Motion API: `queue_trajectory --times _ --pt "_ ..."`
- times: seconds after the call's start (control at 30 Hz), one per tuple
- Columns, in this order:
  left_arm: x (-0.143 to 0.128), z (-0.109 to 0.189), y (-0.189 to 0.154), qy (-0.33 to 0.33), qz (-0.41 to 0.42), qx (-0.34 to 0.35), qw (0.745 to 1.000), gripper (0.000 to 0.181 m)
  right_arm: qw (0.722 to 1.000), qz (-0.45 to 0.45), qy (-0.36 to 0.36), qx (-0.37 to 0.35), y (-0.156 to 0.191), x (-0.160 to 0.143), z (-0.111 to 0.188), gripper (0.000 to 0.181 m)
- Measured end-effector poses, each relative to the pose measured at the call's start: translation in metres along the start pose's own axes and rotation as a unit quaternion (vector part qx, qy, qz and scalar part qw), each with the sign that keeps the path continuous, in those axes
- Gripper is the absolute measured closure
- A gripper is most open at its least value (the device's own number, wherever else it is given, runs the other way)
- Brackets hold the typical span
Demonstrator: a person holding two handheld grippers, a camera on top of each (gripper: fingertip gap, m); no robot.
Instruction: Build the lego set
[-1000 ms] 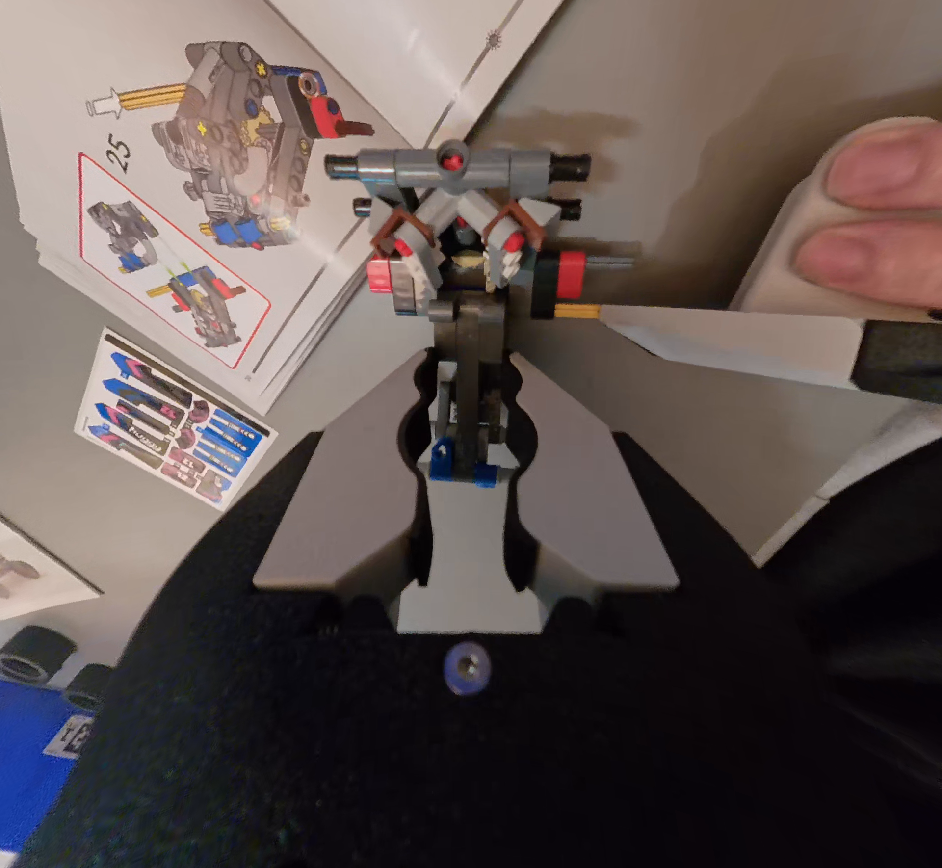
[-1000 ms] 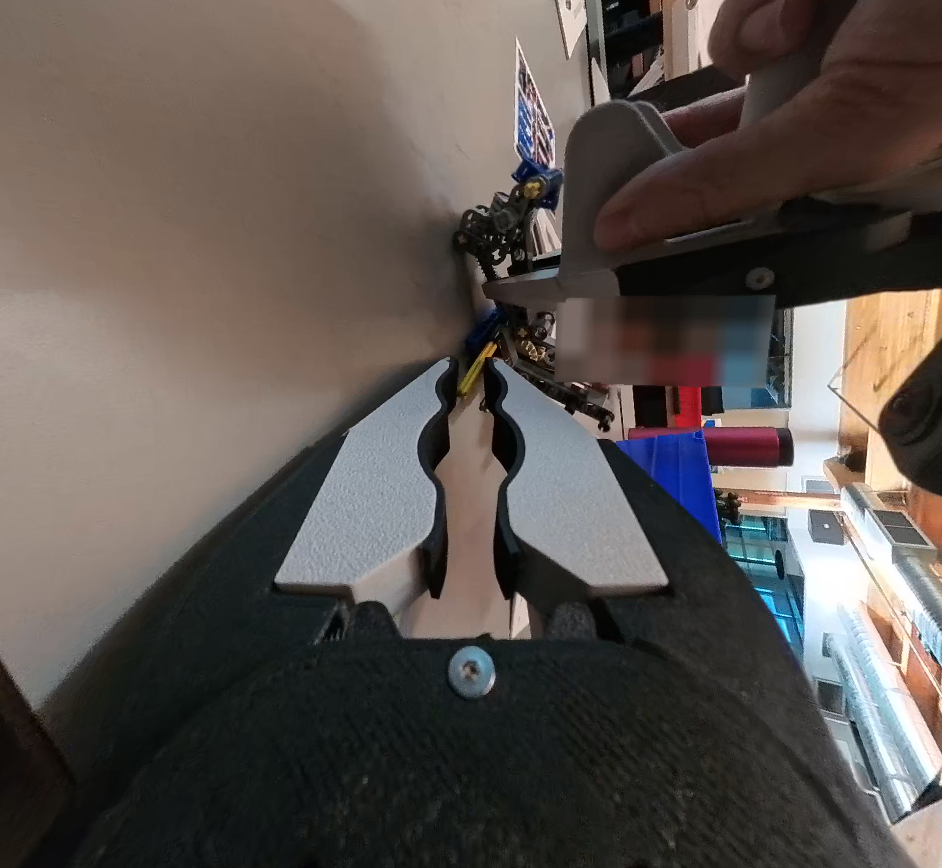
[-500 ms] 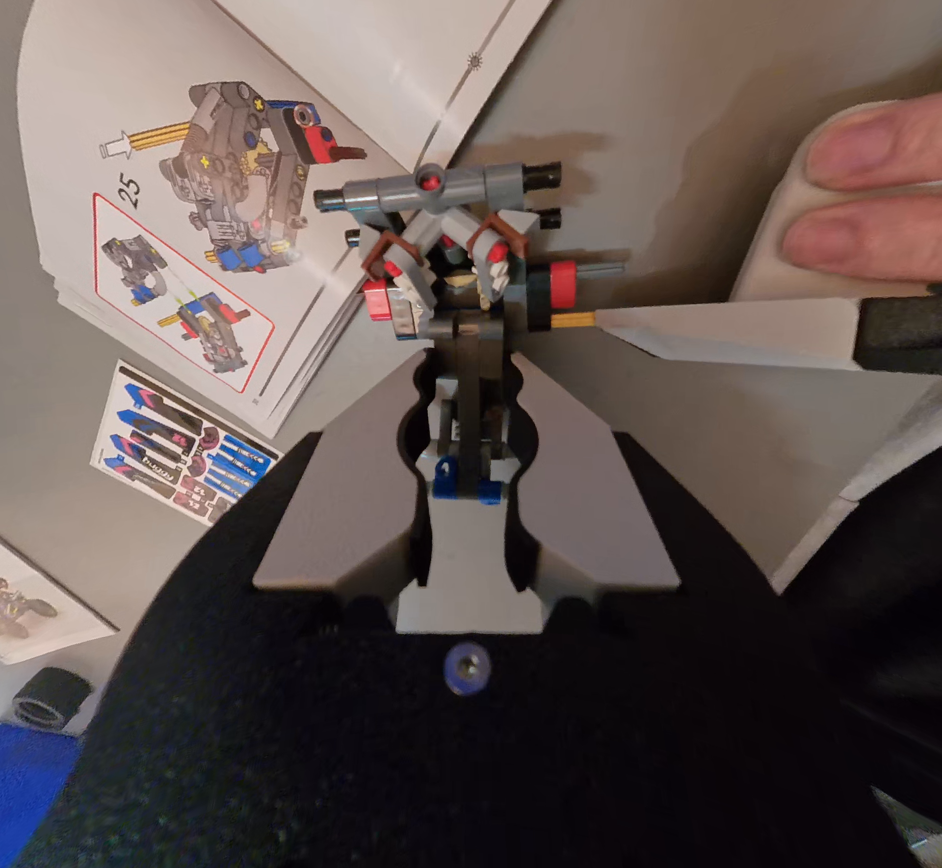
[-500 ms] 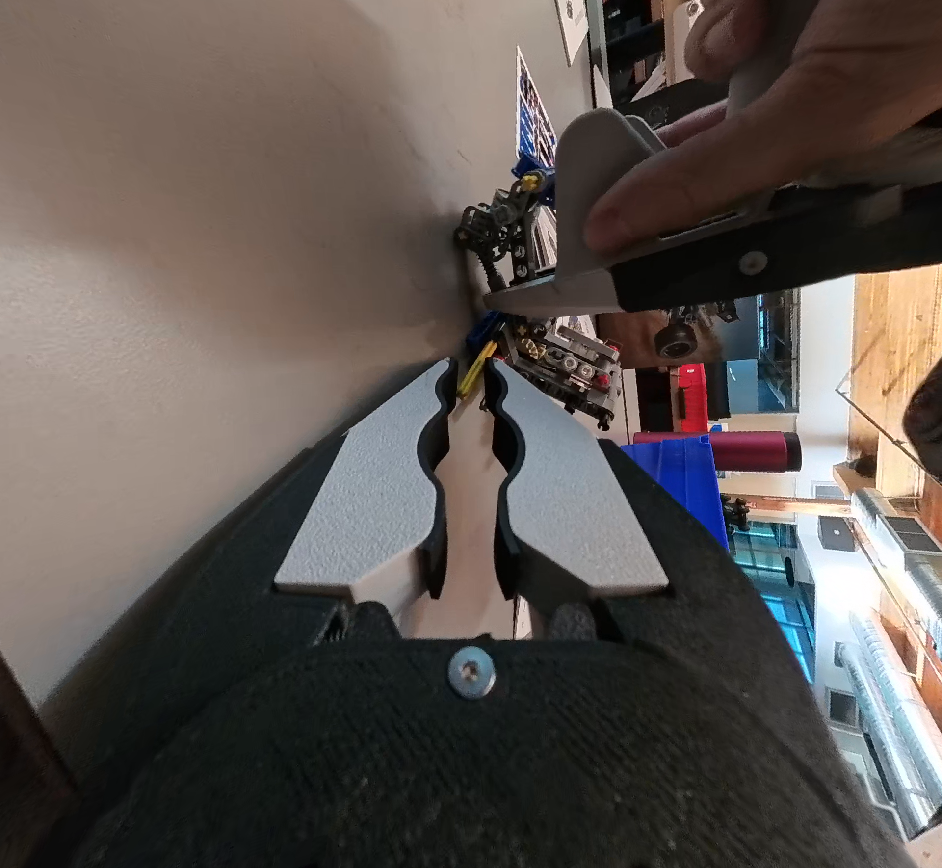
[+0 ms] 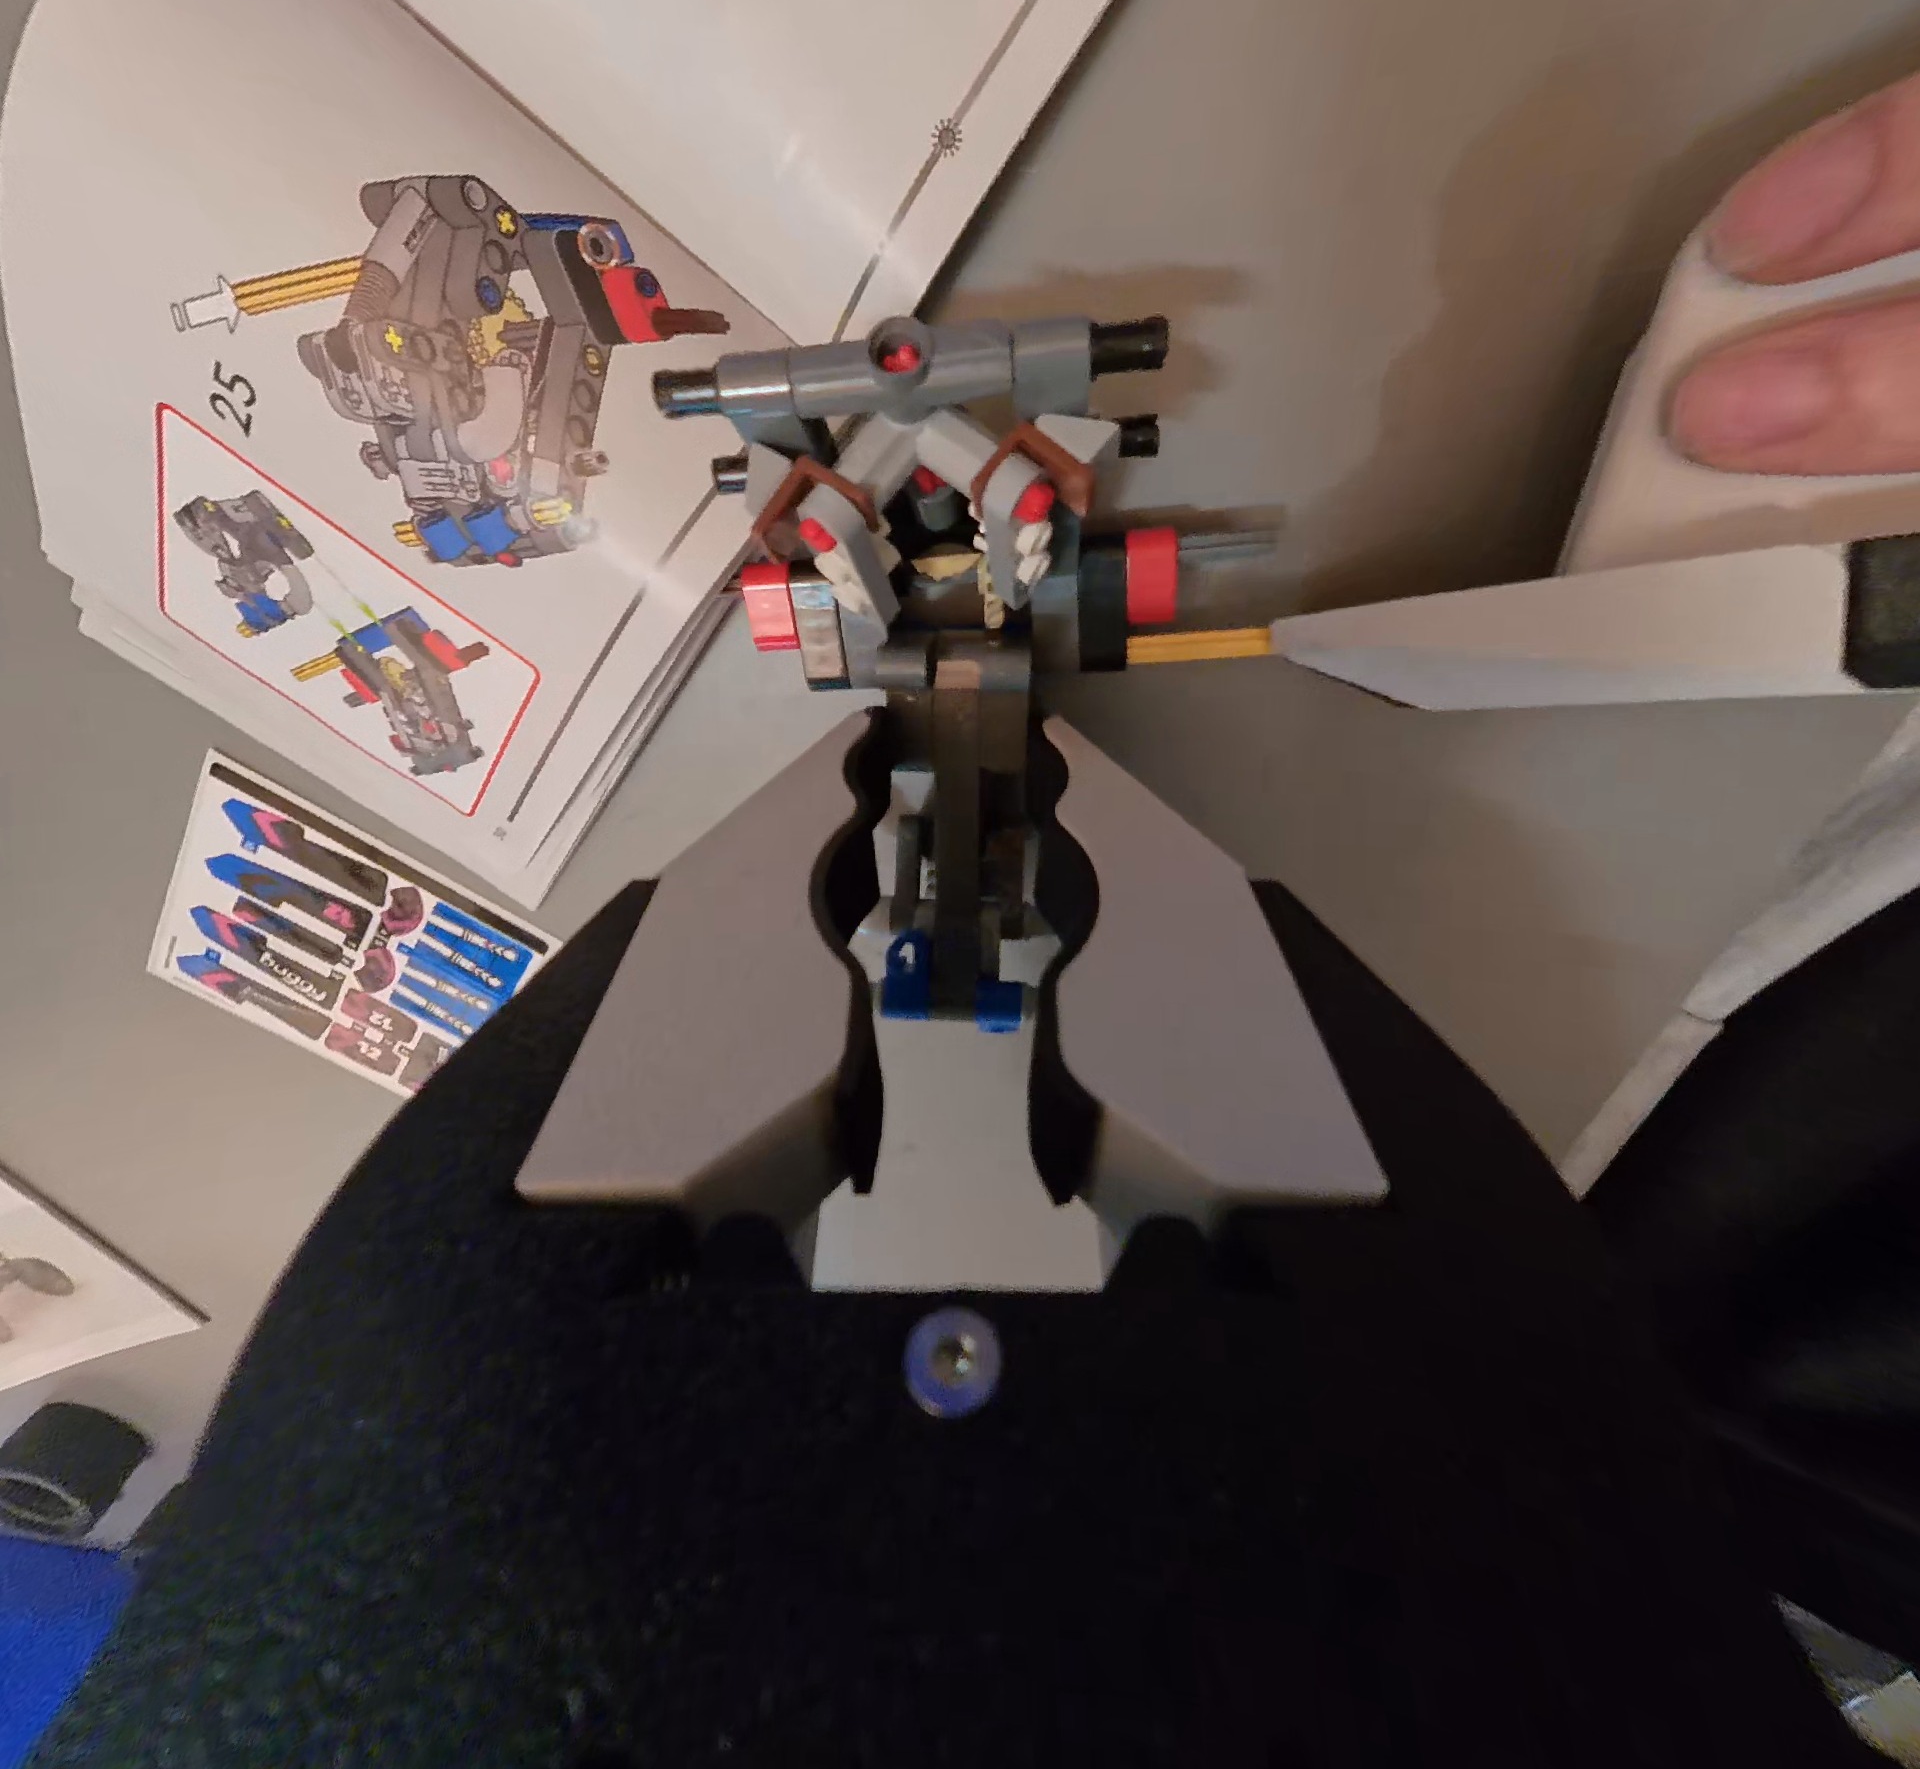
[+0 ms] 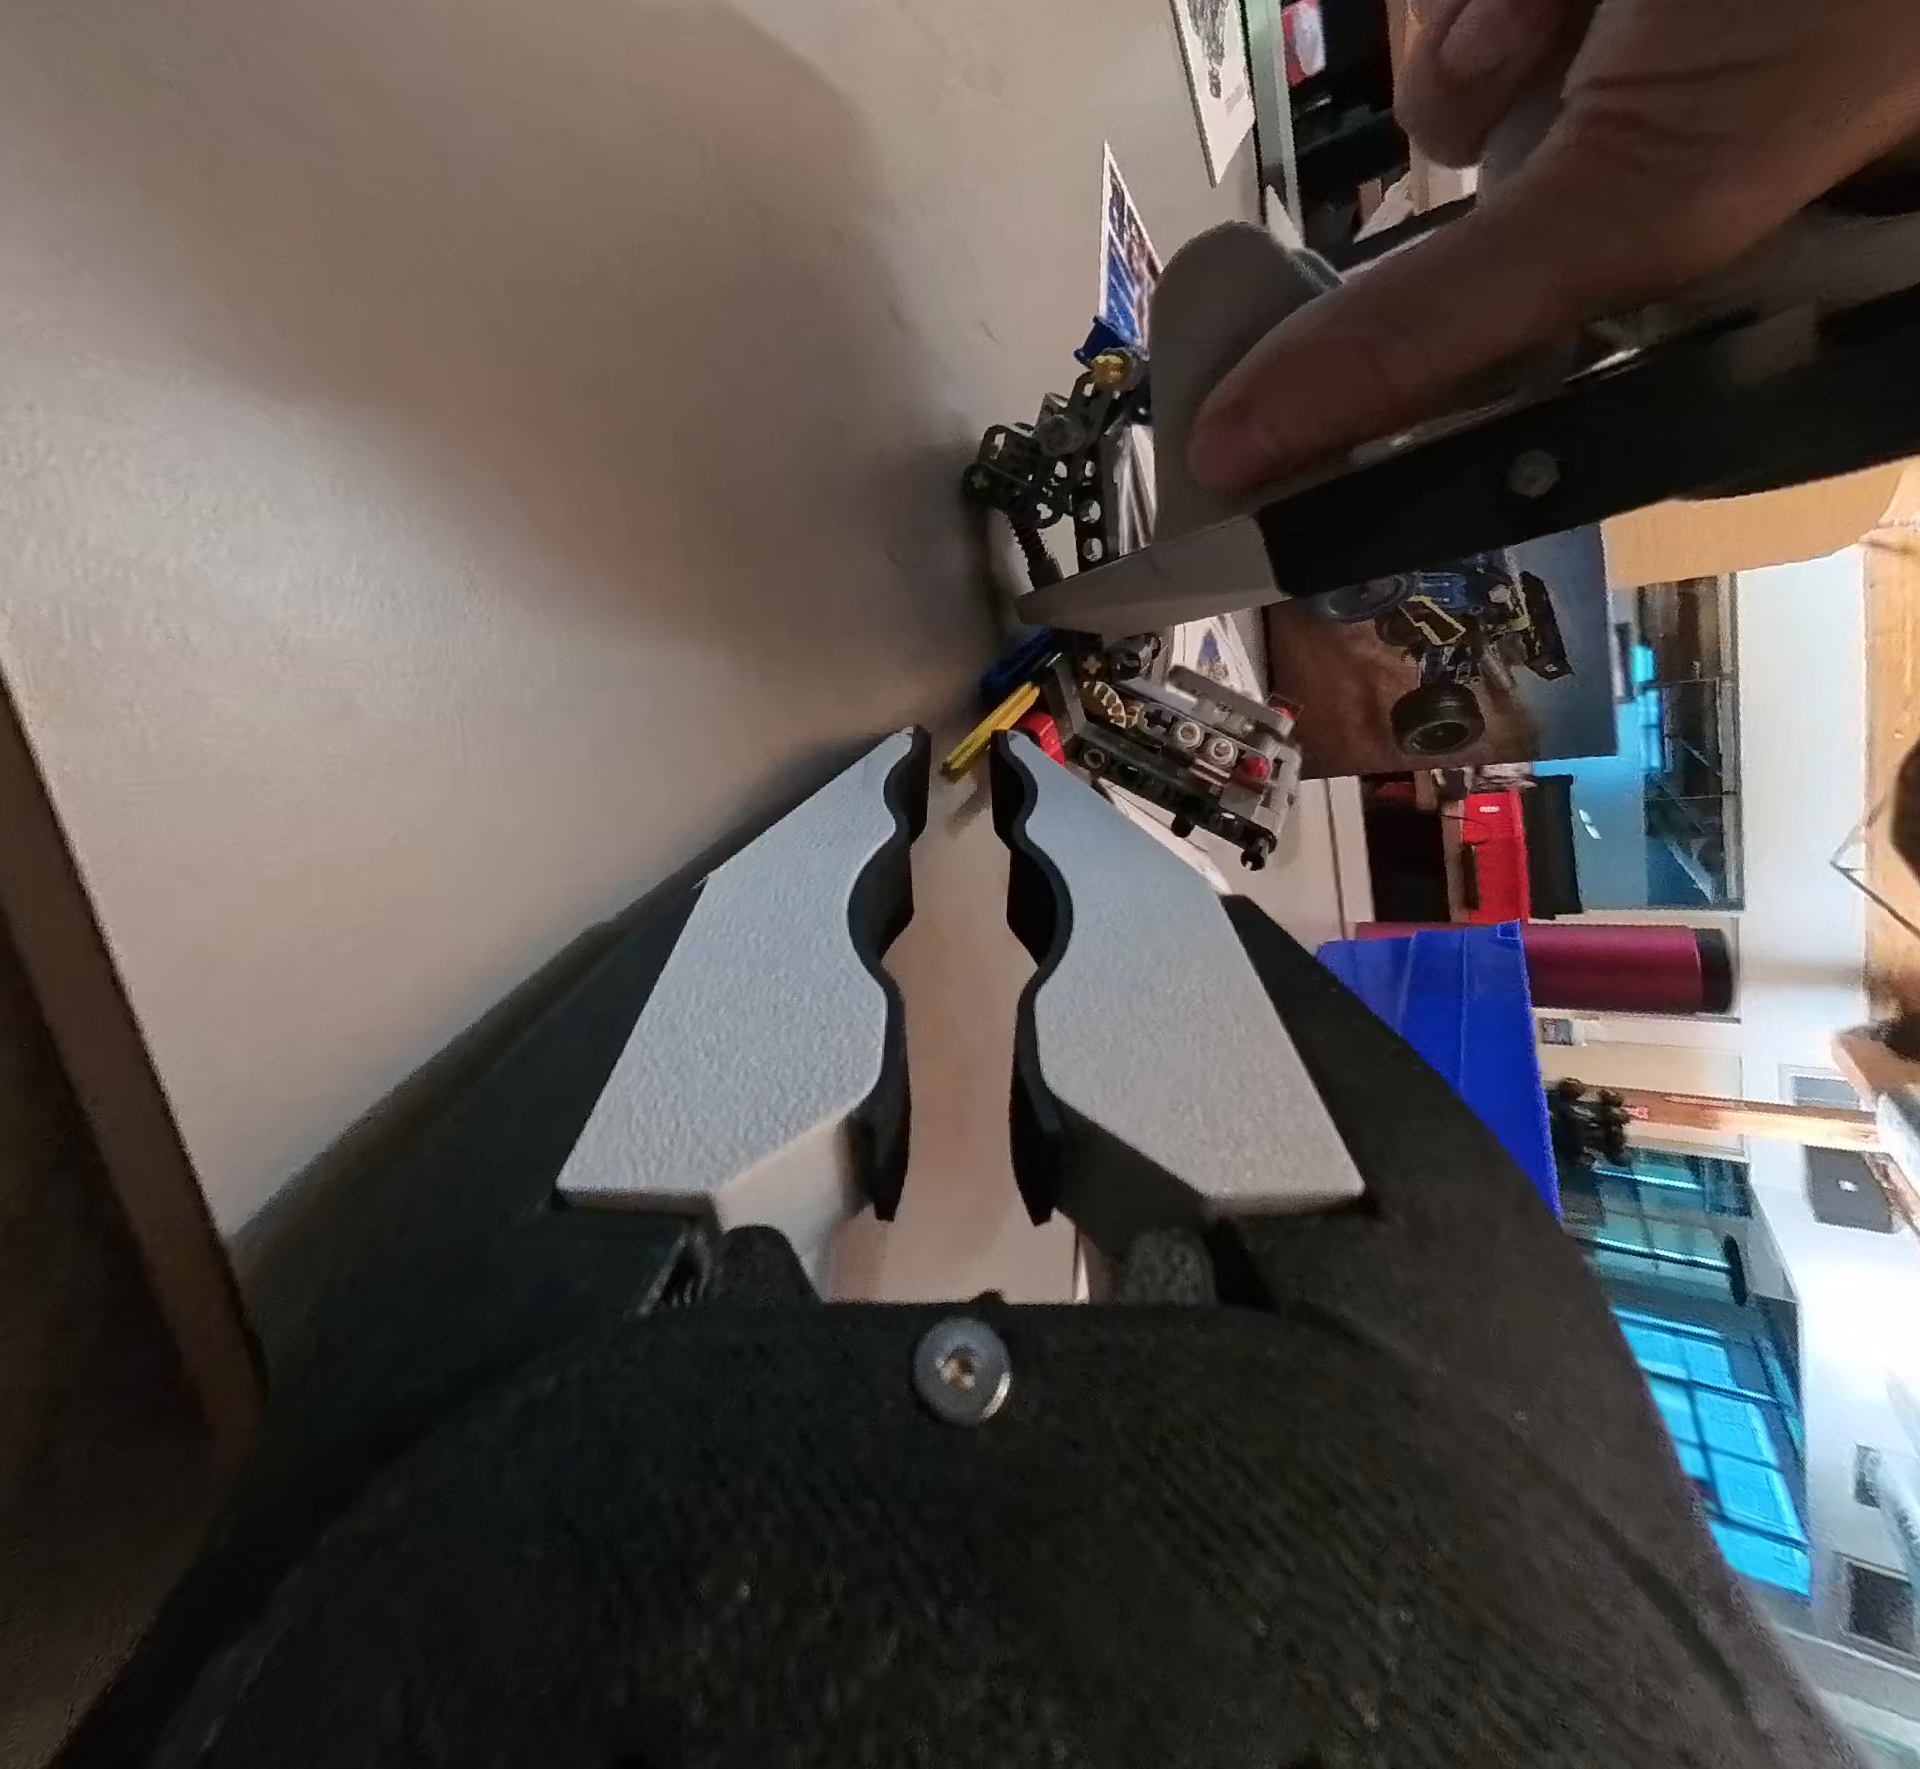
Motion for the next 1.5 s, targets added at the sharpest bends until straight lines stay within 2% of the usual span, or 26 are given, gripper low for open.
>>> queue_trajectory --times 0.03,0.23,0.3,0.43,0.57,0.77,0.97,1.33,1.47,1.5 --pt "0.000 0.000 0.000 0.002 -0.002 0.000 1.000 0.158 1.000 -0.009 -0.007 0.009 0.000 0.000 0.001 0.171" --pt "0.001 0.000 0.001 0.015 -0.018 0.006 1.000 0.158 0.990 -0.112 -0.058 0.065 -0.007 -0.002 0.006 0.175" --pt "0.002 0.000 0.001 0.022 -0.027 0.005 0.999 0.158 0.990 -0.110 -0.063 0.069 -0.009 -0.002 0.003 0.181" --pt "0.002 0.000 0.002 0.023 -0.033 -0.003 0.999 0.158 0.991 -0.090 -0.062 0.078 -0.008 -0.004 0.005 0.181" --pt "0.002 -0.001 0.002 0.010 -0.011 -0.017 1.000 0.159 0.990 -0.076 -0.069 0.097 -0.005 -0.011 0.009 0.173" --pt "0.003 -0.001 0.001 0.017 0.012 -0.022 1.000 0.158 0.991 -0.055 -0.066 0.100 -0.006 -0.019 0.005 0.181" --pt "0.004 -0.001 -0.002 0.008 0.024 -0.006 1.000 0.158 0.985 -0.057 -0.112 0.118 -0.007 -0.012 0.007 0.177" --pt "0.002 -0.002 -0.004 -0.039 -0.076 0.055 0.995 0.159 0.982 -0.047 -0.135 0.121 -0.004 -0.002 0.006 0.177" --pt "0.002 -0.002 -0.005 -0.036 -0.102 0.051 0.993 0.158 0.980 -0.057 -0.138 0.132 -0.004 0.002 0.004 0.179" --pt "0.003 -0.002 -0.007 -0.041 -0.112 0.037 0.992 0.158 0.984 -0.065 -0.122 0.114 -0.007 -0.001 0.000 0.181"
Point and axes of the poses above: each gripper's, where its closed fingertips meet, z back along the fingers, x out of its top, y = z × x across the jaws, the point moved 5 cm from there along z, back along the fingers, and after that the axes turned 6 degrees about y, right-handed, at the moved point
